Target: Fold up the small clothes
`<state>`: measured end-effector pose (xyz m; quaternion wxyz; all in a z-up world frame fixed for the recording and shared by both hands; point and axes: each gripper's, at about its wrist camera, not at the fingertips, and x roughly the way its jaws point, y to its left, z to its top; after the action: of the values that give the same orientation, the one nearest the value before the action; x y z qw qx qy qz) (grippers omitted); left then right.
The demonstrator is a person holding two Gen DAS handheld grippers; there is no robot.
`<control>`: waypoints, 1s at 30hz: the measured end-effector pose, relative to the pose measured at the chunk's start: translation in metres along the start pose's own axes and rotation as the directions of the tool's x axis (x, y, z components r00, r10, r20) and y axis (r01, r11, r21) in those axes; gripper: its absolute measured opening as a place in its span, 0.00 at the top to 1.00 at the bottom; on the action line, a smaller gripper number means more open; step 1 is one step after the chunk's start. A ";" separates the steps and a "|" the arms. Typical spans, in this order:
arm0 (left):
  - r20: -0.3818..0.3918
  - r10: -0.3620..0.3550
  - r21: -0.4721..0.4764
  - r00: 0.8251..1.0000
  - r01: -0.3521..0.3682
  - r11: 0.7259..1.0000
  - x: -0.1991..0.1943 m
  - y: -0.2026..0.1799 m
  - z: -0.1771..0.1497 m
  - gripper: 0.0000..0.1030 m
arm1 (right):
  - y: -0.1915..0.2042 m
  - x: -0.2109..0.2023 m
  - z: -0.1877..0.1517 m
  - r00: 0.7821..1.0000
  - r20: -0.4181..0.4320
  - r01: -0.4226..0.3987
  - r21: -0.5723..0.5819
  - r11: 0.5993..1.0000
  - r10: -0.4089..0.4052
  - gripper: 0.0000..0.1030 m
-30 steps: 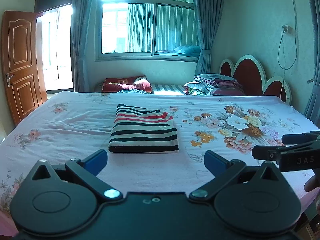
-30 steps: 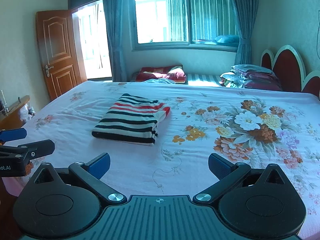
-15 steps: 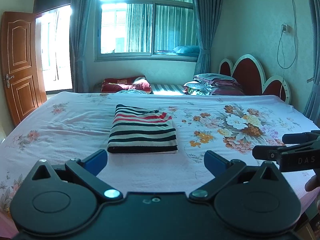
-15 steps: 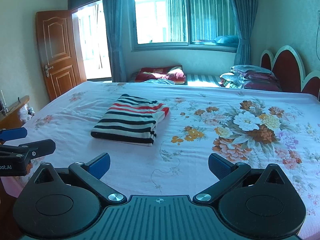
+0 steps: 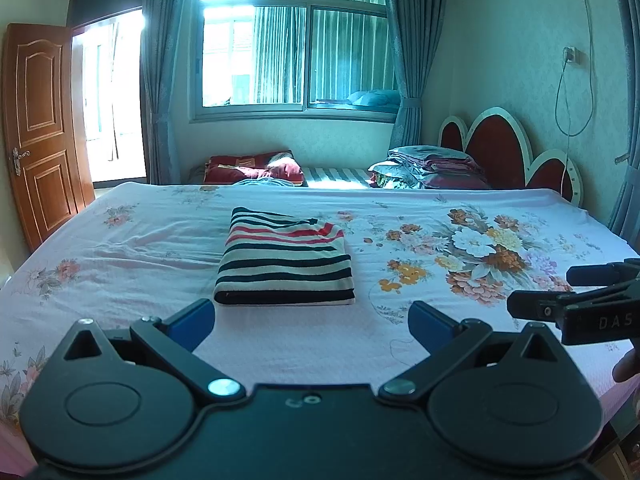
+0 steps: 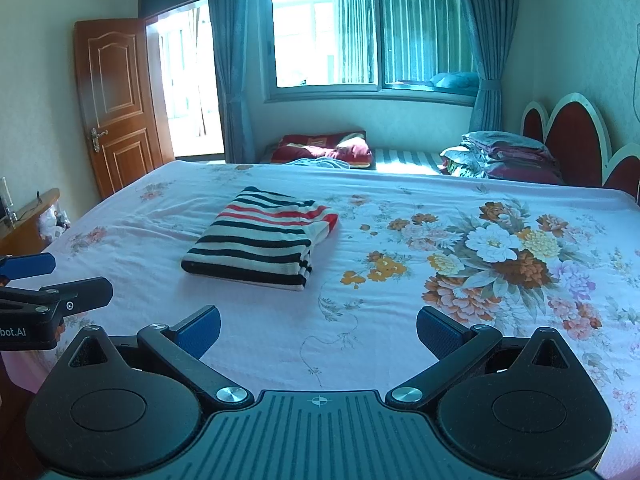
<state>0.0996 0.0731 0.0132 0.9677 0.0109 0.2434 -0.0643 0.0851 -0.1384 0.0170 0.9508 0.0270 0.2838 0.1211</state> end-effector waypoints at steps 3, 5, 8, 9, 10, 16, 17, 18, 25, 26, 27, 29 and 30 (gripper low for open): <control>0.000 0.001 -0.001 1.000 -0.001 1.000 -0.001 0.000 0.000 0.00 | -0.001 0.000 0.000 1.000 -0.001 0.000 0.002 1.000 0.000 0.00; 0.001 -0.001 -0.006 1.000 0.001 1.000 -0.002 0.000 -0.001 0.00 | -0.001 0.000 0.000 1.000 0.000 0.001 0.000 1.000 -0.001 0.00; -0.001 0.001 -0.006 1.000 -0.001 1.000 -0.001 -0.001 0.000 0.00 | -0.002 -0.001 0.000 1.000 0.001 -0.001 -0.003 1.000 0.001 0.00; -0.002 0.001 -0.007 1.000 -0.001 1.000 -0.001 -0.001 0.000 0.00 | -0.002 -0.001 0.000 1.000 0.001 -0.001 -0.004 1.000 0.001 0.00; 0.000 0.002 -0.007 1.000 -0.002 1.000 0.000 -0.001 0.000 0.00 | -0.002 -0.001 0.000 1.000 0.001 0.000 -0.006 1.000 0.000 0.00; 0.003 0.000 -0.002 1.000 0.000 1.000 0.000 -0.001 0.001 0.00 | -0.002 0.000 0.001 1.000 0.004 -0.001 -0.005 1.000 0.001 0.00; 0.004 -0.001 0.000 1.000 0.001 1.000 0.001 -0.001 0.001 0.00 | -0.002 0.000 0.001 1.000 0.004 -0.002 -0.006 1.000 0.002 0.00; 0.005 -0.001 0.002 1.000 0.001 1.000 0.000 -0.001 0.001 0.00 | -0.002 0.000 0.001 1.000 0.003 -0.001 -0.007 1.000 0.001 0.00; 0.005 0.000 0.005 1.000 0.000 1.000 0.002 -0.003 0.001 0.00 | -0.002 0.001 0.002 1.000 0.002 -0.004 -0.009 1.000 0.004 0.00; 0.006 -0.001 0.006 1.000 0.000 1.000 0.002 -0.003 0.001 0.00 | -0.002 0.001 0.002 1.000 0.003 -0.003 -0.009 1.000 0.003 0.00; 0.006 0.000 0.006 1.000 0.000 1.000 0.002 -0.003 0.001 0.00 | -0.001 0.001 0.002 1.000 0.003 -0.003 -0.009 1.000 0.003 0.00; 0.005 0.001 0.007 1.000 -0.001 1.000 0.002 -0.003 0.001 0.00 | -0.001 0.001 0.002 1.000 0.004 -0.004 -0.009 1.000 0.004 0.00; 0.006 0.001 0.007 1.000 -0.001 1.000 0.002 -0.004 0.001 0.00 | -0.001 0.001 0.002 1.000 0.004 -0.003 -0.009 1.000 0.003 0.00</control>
<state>0.1014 0.0691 0.0134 0.9685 0.0143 0.2401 -0.0648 0.0868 -0.1395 0.0178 0.9513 0.0234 0.2814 0.1238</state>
